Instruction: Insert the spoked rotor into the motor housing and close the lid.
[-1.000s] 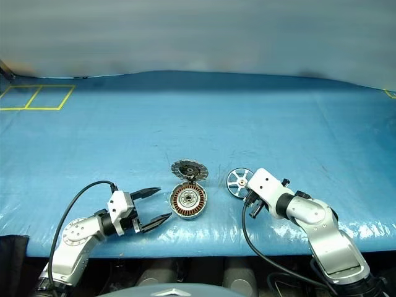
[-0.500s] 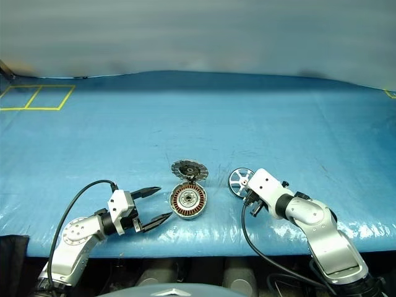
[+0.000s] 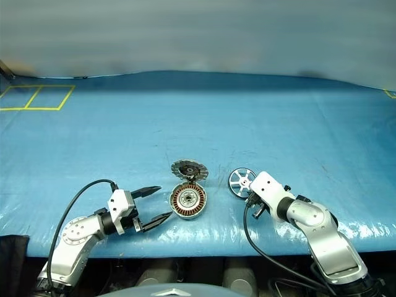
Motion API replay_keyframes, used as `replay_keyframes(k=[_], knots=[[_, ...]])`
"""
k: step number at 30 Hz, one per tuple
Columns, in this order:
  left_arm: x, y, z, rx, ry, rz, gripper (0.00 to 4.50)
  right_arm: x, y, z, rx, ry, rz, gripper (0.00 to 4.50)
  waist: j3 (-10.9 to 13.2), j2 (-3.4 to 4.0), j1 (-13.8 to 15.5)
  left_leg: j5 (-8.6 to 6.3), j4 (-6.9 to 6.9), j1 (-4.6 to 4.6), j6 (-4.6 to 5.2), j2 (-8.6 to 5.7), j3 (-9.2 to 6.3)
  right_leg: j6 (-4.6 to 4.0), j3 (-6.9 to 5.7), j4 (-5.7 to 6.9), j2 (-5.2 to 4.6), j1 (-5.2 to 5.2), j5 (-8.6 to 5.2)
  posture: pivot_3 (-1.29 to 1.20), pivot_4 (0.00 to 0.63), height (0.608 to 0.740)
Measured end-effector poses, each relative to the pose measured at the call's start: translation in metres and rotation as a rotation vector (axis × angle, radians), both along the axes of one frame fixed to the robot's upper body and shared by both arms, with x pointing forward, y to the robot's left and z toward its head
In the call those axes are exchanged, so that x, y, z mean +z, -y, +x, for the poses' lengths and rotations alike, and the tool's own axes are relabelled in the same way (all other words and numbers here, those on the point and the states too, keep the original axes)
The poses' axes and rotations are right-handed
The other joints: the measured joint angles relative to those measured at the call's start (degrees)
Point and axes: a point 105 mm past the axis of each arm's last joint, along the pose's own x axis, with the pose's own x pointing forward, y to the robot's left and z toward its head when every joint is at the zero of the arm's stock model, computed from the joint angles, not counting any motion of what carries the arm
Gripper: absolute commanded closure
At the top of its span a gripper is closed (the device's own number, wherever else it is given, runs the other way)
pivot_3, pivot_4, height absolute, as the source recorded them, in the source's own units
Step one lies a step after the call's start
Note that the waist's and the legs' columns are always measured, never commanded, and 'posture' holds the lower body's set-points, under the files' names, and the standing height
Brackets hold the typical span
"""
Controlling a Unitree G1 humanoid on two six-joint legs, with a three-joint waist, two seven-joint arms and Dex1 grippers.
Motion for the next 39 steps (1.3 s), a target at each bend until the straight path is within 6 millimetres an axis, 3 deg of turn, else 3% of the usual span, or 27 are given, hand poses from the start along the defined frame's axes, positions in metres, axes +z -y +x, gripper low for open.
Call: replay_keyframes(k=[2, 5, 14, 21, 30, 39], knots=[[0.002, 0.001, 0.000, -0.004, 0.010, 0.002, 0.00, -0.001, 0.000, 0.000, -0.003, -0.002, 0.006, 3.90, 0.0, 0.00, 0.0, 0.00, 0.00, 0.01, 0.00, 0.00, 0.00, 0.00, 0.00, 0.00, 0.00, 0.01, 0.00, 0.00, 0.150, 0.740], [0.002, 0.001, 0.000, -0.003, 0.010, 0.006, 0.00, -0.002, -0.002, 0.000, -0.002, -0.005, 0.018, 4.48, 0.0, 0.00, 0.0, 0.00, 0.00, 0.02, 0.00, 0.00, 0.00, 0.00, 0.00, 0.01, 0.00, 0.02, 0.00, 0.00, 0.150, 0.740], [0.001, 0.001, -0.001, -0.004, 0.008, 0.006, 0.00, 0.000, -0.004, -0.003, 0.004, -0.006, 0.090, 4.48, 0.0, 0.00, 0.0, 0.00, 0.00, 0.00, 0.00, 0.00, -0.01, 0.01, 0.00, 0.00, 0.00, 0.00, 0.00, 0.00, 0.150, 0.740], [0.000, 0.001, -0.002, -0.011, 0.000, 0.008, 0.00, 0.036, -0.021, -0.010, 0.160, 0.141, 0.194, 4.48, 0.0, 0.01, -0.1, 0.00, 0.01, 0.01, 0.00, 0.00, 0.00, 0.01, -0.01, 0.00, 0.01, 0.02, 0.00, 0.00, 0.150, 0.740], [-0.002, 0.001, -0.002, -0.014, -0.019, 0.009, 0.00, 0.035, -0.060, -0.035, 0.418, 0.113, 0.234, 4.48, 0.0, 0.01, -0.1, 0.00, 0.01, 0.01, 0.00, 0.01, -0.01, -0.01, -0.01, 0.00, 0.00, 0.02, -0.01, 0.00, 0.150, 0.740], [-0.001, 0.001, -0.002, -0.015, -0.017, 0.009, 0.00, 0.040, -0.077, -0.033, 0.527, 0.131, 0.226, 4.48, 0.0, 0.00, -0.1, 0.00, 0.05, 0.01, 0.00, 0.02, 0.00, -0.03, -0.01, 0.00, 0.00, 0.02, -0.02, 0.00, 0.150, 0.740]])
